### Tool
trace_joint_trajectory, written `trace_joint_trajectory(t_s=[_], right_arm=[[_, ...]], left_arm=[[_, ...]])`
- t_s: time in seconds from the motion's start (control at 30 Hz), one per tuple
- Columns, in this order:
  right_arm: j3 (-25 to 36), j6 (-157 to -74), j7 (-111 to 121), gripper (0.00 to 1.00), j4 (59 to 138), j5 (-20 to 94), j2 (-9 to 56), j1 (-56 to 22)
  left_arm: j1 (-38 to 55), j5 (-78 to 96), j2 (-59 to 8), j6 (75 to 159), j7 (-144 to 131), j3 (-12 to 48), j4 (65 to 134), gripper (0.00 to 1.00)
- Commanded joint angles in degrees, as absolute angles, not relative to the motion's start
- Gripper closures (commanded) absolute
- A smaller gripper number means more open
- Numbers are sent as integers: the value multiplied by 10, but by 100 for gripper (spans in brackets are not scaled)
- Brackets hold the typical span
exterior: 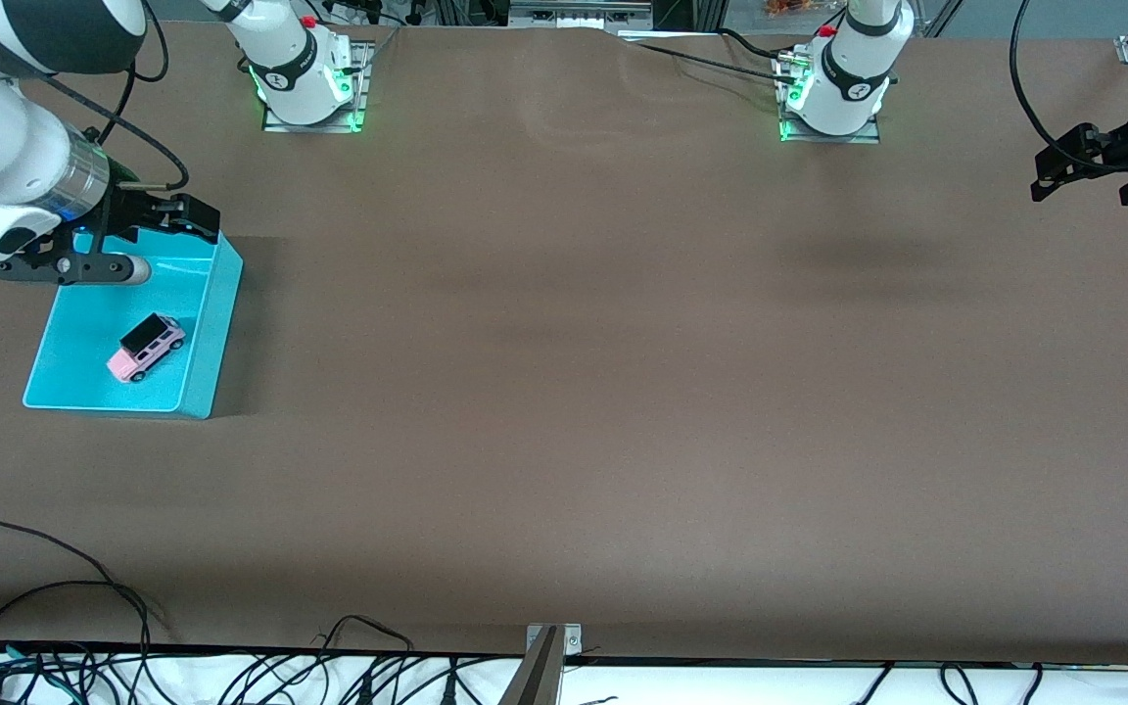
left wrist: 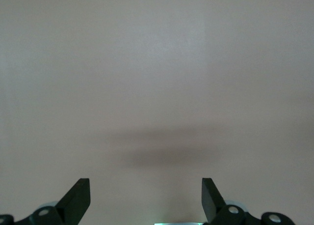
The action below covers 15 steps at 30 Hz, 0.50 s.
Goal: Wind and store pink jeep toy
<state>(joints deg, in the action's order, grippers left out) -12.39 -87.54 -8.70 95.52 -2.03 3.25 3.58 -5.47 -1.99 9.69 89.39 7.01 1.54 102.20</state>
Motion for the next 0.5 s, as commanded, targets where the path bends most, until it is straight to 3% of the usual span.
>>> trace_joint_trajectory(t_s=[0.0,0.47], right_arm=[[-91,-877,-83,0,961,-10,32,41],[-91,-875,-81,0,962,-6,32,41]], left_arm=[[-55,-26,91,881,69,18,1006,0],[-55,-26,91,881,69,18,1005,0]])
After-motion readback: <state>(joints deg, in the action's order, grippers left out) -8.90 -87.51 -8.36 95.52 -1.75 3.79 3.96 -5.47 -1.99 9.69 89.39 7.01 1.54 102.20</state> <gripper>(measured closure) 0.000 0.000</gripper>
